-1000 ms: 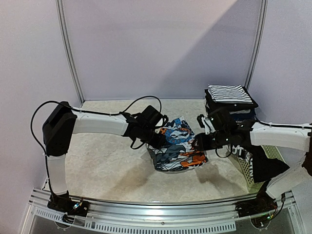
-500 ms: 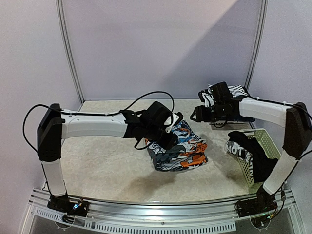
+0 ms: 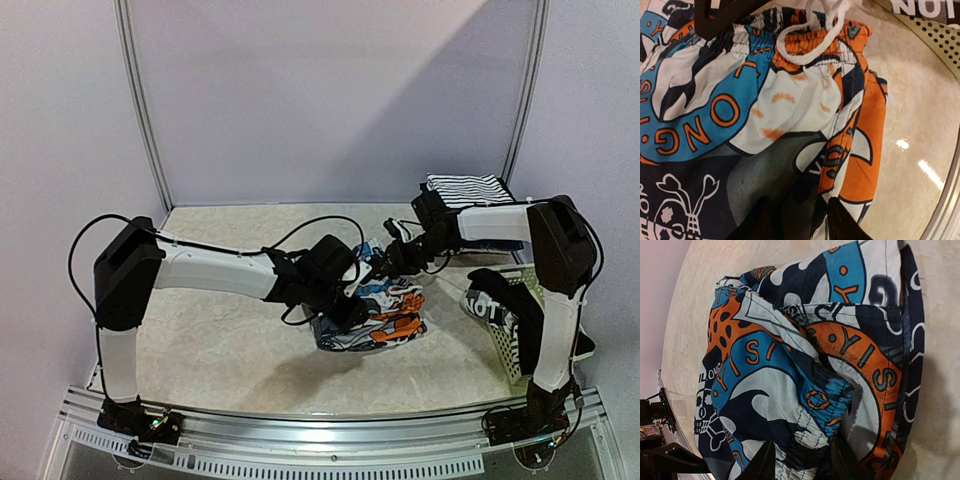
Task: Fold and stack the mixed laundry pile
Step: Smooth out the square-folded shorts at the center of the board.
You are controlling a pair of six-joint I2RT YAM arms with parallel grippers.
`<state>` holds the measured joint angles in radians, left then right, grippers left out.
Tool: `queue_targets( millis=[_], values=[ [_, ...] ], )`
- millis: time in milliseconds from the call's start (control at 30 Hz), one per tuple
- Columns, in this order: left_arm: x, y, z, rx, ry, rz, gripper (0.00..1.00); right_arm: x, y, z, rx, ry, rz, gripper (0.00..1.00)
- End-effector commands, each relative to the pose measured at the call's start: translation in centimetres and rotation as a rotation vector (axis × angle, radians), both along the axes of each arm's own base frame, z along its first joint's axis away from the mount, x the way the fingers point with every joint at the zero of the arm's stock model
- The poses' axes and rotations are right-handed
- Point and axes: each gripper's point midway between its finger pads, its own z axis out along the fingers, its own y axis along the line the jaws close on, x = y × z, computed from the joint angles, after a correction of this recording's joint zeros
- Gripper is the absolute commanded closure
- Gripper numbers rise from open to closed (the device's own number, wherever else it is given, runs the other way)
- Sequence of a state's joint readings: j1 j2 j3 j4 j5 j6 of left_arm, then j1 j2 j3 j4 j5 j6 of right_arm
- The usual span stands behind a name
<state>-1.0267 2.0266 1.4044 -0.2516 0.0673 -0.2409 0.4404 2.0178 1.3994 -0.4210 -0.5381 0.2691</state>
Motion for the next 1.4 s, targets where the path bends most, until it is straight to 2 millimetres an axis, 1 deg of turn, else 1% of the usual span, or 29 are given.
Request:
queue_targets(
  millis=[0,100,167,333,433,500,600,700,867,933,967,1100,1133,1233,1367],
  values=[
    [-1.5,-0.5,-2.3,-0.001,0.033,-0.024,0.62,-0.9,0.9,-0.9,0.039,0.056,0.035,0.64],
    [-1.9,-0.4,-3.3,0.008,0.043,-0.027,0.63,-1.0,1.0,-1.2,0.050,0.065,0.041,0.69],
    [-1.9,-0.3,-3.7,0.013,0.046,-0.025,0.64,-1.0,1.2,-1.1,0.064,0.066,0.042,0.71],
    [-2.0,-0.3,-4.4,0.015,0.053,-0.016,0.66,-1.6,1.9,-0.9,0.110,0.092,0.066,0.80],
    [-2.1,-0.1,-4.9,0.016,0.056,-0.011,0.67,-2.0,1.9,-1.1,0.117,0.104,0.069,0.78],
    [-2.2,0.0,-5.2,0.014,0.057,-0.007,0.67,-1.8,1.5,-1.7,0.087,0.103,0.050,0.69],
    [-2.3,0.0,-5.5,0.010,0.060,-0.004,0.67,-1.2,0.7,-3.1,0.019,0.110,0.008,0.61],
    [-2.3,0.1,-5.8,0.010,0.063,0.000,0.68,-0.8,0.8,-3.9,0.009,0.124,0.000,0.60],
    [-2.4,0.3,-6.2,0.014,0.066,0.004,0.70,-0.3,1.0,-4.4,0.009,0.131,-0.013,0.62],
    [-2.5,0.3,-6.5,0.015,0.069,0.005,0.70,-0.2,1.2,-4.3,0.021,0.134,-0.008,0.65],
    [-2.5,0.3,-6.6,0.016,0.071,0.005,0.71,-0.1,1.3,-4.2,0.025,0.131,-0.008,0.71],
    [-2.6,0.3,-7.0,0.018,0.078,0.008,0.73,0.1,1.9,-3.1,0.061,0.110,-0.003,0.98],
    [-2.6,0.3,-7.1,0.018,0.079,0.008,0.73,0.2,2.0,-2.8,0.068,0.104,-0.004,1.00],
    [-2.7,0.5,-7.3,0.022,0.082,0.010,0.74,0.5,2.1,-1.3,0.087,0.074,-0.005,1.00],
    [-2.8,0.7,-7.3,0.022,0.086,0.012,0.74,1.7,2.2,0.9,0.101,0.013,-0.028,1.00]
  ],
)
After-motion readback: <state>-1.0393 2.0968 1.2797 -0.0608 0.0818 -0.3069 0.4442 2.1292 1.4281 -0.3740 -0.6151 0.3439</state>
